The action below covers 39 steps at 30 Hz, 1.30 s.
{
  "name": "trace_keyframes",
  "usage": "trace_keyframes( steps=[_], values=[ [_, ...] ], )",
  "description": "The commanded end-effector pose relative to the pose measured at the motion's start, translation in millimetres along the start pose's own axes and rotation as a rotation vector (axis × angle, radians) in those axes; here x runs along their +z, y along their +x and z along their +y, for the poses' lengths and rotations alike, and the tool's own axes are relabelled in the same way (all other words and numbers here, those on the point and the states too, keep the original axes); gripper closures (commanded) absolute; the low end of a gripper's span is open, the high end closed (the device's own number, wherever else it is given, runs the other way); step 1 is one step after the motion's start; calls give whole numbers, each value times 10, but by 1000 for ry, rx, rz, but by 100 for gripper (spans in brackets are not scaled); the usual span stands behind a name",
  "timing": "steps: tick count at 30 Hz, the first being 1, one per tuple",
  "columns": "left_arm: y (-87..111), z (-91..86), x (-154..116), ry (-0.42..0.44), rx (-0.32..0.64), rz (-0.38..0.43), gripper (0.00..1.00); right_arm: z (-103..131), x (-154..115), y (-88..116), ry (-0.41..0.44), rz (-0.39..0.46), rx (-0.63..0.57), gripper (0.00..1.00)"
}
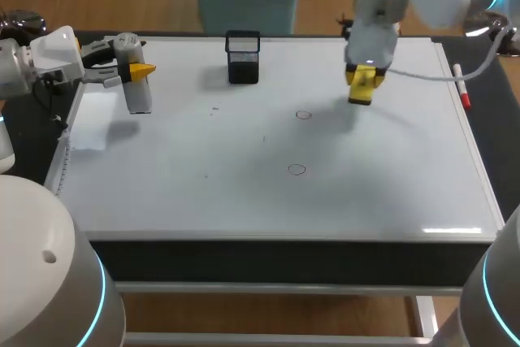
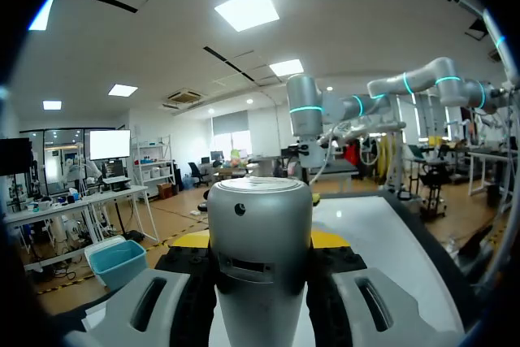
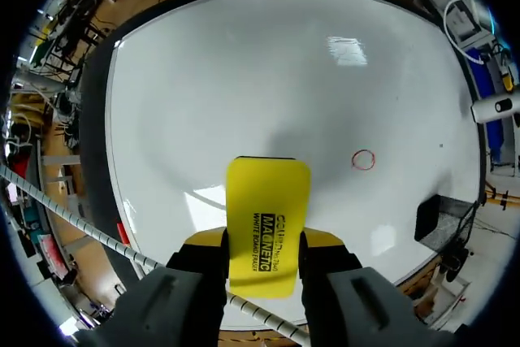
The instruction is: Pick up the inspection probe, press it on each red-marked spot on the whiteboard one by one, put down the probe, pick up the eraser, and wipe off all the red marks.
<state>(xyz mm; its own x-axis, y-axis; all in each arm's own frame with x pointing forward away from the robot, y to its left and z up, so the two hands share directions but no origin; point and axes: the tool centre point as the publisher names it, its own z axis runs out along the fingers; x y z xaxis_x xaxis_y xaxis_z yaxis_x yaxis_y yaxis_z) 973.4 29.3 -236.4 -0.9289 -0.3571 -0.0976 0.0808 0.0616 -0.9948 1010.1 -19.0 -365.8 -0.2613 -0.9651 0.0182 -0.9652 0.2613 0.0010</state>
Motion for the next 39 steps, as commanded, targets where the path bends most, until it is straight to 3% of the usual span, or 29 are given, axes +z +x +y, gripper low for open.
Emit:
trace_keyframes(
  steps=[1, 8, 14, 39],
  values=[
    [2, -9, 1, 0, 1, -1, 100, -221, 14, 329, -34, -6, 28, 100],
    [2, -9, 1, 0, 1, -1, 100, -464, 73, 751, -22, 19, 116, 100],
    [2, -9, 1, 0, 1, -1, 100, -570, 135, 944, -28, -3, 151, 100],
    [2, -9, 1, 0, 1, -1, 100, -586, 135, 1052, -30, -23, 175, 100]
  ],
)
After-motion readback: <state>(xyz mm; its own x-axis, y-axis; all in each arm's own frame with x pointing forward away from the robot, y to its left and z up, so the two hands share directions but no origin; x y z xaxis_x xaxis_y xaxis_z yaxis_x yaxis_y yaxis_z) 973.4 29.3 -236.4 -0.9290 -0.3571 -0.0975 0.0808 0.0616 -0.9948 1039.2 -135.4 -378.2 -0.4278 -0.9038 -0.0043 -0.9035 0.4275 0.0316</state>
